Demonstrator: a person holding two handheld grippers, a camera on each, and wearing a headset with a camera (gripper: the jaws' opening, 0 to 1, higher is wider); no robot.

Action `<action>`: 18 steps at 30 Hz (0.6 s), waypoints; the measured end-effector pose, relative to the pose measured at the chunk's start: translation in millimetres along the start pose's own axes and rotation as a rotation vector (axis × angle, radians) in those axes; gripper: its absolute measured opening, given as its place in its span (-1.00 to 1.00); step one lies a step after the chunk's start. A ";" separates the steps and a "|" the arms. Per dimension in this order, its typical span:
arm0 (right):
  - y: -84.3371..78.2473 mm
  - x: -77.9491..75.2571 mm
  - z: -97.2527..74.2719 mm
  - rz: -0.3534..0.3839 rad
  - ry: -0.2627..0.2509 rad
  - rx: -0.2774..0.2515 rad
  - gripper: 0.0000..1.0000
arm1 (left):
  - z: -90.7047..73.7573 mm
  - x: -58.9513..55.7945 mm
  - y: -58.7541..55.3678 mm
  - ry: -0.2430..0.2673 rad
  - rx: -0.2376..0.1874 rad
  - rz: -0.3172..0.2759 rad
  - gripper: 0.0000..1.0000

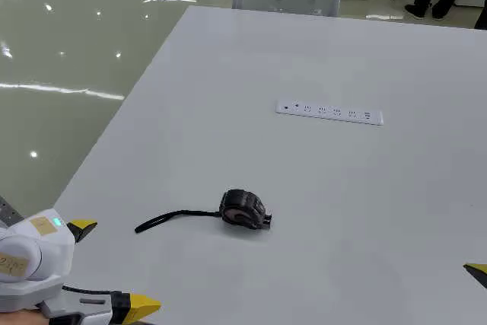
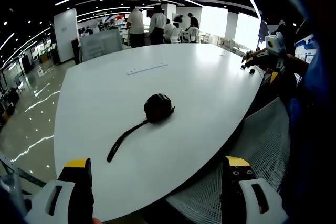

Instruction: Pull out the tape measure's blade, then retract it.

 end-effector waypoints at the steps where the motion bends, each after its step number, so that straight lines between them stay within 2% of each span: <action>1: 0.4 0.0 0.0 -0.001 0.000 0.000 0.99 | -0.3 0.3 -0.2 0.001 0.000 0.000 1.00; 18: -0.2 0.1 4.0 -0.011 0.014 0.006 0.98 | 1.3 -0.2 -0.9 0.003 0.007 0.007 0.99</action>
Point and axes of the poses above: the centre of the closed fingertips' face, and the gripper's own axes: z roughly forward along the fingers, x roughly to its left, y roughly out of its top, the point moved 6 cm from there along -z, roughly backward along the fingers, and after that the axes turned 3 degrees about -y, right-handed, at the moved point
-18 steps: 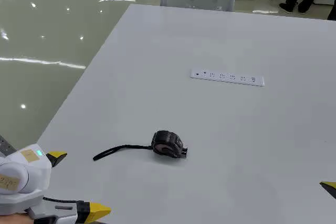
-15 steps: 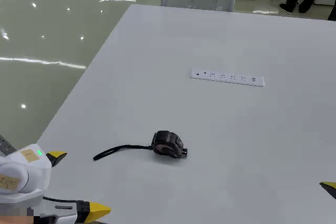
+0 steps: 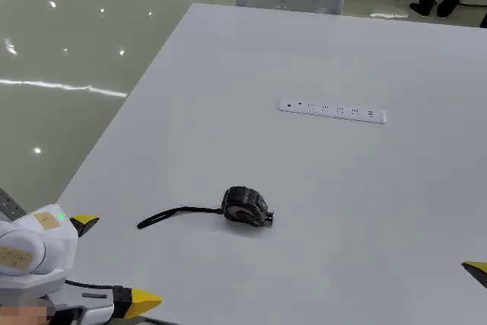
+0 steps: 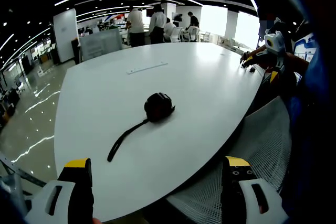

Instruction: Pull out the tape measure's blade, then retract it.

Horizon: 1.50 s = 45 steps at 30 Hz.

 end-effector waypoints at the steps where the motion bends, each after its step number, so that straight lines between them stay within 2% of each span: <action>1: 0.2 0.0 0.5 0.000 0.001 -0.001 0.98 | 0.7 0.1 0.3 0.000 0.000 0.001 0.99; 13: 4.2 -4.1 17.1 -0.019 0.026 -0.003 0.97 | 14.5 0.4 12.7 -0.021 -0.002 0.025 0.99; 29: 0.3 -11.3 35.7 -0.028 0.049 0.012 0.95 | 36.0 0.8 20.4 -0.048 -0.001 0.046 0.97; 45: 12.0 -15.0 59.7 -0.058 0.082 0.015 0.92 | 64.2 0.1 34.4 -0.079 -0.011 0.073 0.92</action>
Point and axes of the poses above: the centre of the closed fingertips' face, and the gripper's own axes: z roughly forward along the fingers, x roughly to its left, y roughly out of its top, the point moved 6 cm from there along -z, roughly backward along the fingers, and after that the axes turned 3 degrees about -y, right-handed, at the moved point
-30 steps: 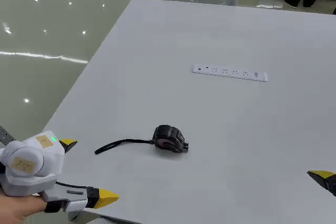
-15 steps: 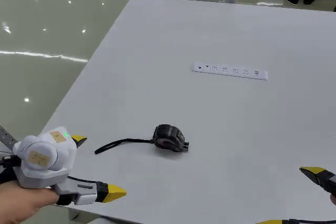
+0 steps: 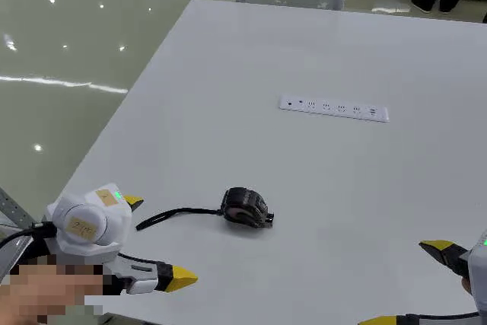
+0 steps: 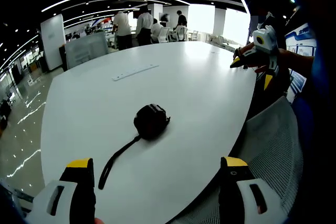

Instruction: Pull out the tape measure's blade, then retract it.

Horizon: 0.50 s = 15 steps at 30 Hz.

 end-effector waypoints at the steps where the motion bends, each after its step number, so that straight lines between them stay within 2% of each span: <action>1: 0.6 -0.6 1.4 -0.002 0.001 0.000 0.92 | 1.5 -0.1 0.5 -0.002 0.000 0.001 0.92; 15: 5.3 -3.4 26.3 -0.023 0.040 0.012 0.86 | 29.0 1.7 9.6 -0.040 0.000 0.035 0.85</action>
Point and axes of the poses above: the centre of the closed fingertips' face, and the gripper's own axes: z roughly forward along the fingers, x roughly to its left, y roughly out of its top, the point moved 6 cm from there along -z, roughly backward along the fingers, and after that the axes turned 3 degrees about -y, right-handed, at the moved point
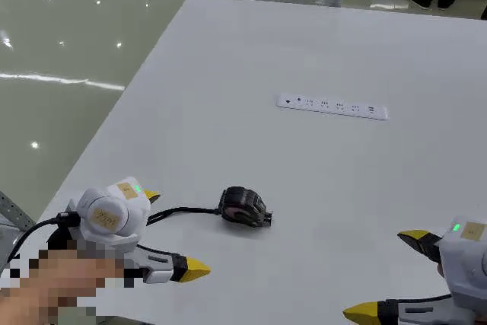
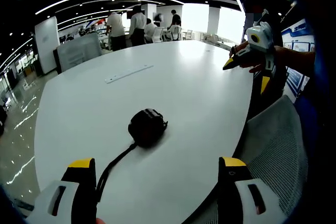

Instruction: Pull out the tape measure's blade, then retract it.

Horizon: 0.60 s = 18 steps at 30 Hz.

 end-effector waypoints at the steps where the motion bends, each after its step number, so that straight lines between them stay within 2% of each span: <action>1: 0.0 -0.6 2.0 0.000 0.002 0.000 0.86 | 1.8 0.2 0.9 -0.003 -0.001 0.001 0.85; 18: 3.5 -6.1 38.1 -0.033 0.048 0.029 0.79 | 36.4 7.5 12.6 -0.048 0.013 0.055 0.76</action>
Point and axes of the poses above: the centre of the closed fingertips' face, and the gripper's own axes: z roughly forward along the fingers, x roughly to its left, y roughly out of its top, the point moved 6 cm from there along -z, roughly backward along the fingers, and after that the axes turned 3 degrees about -y, right-handed, at the moved point
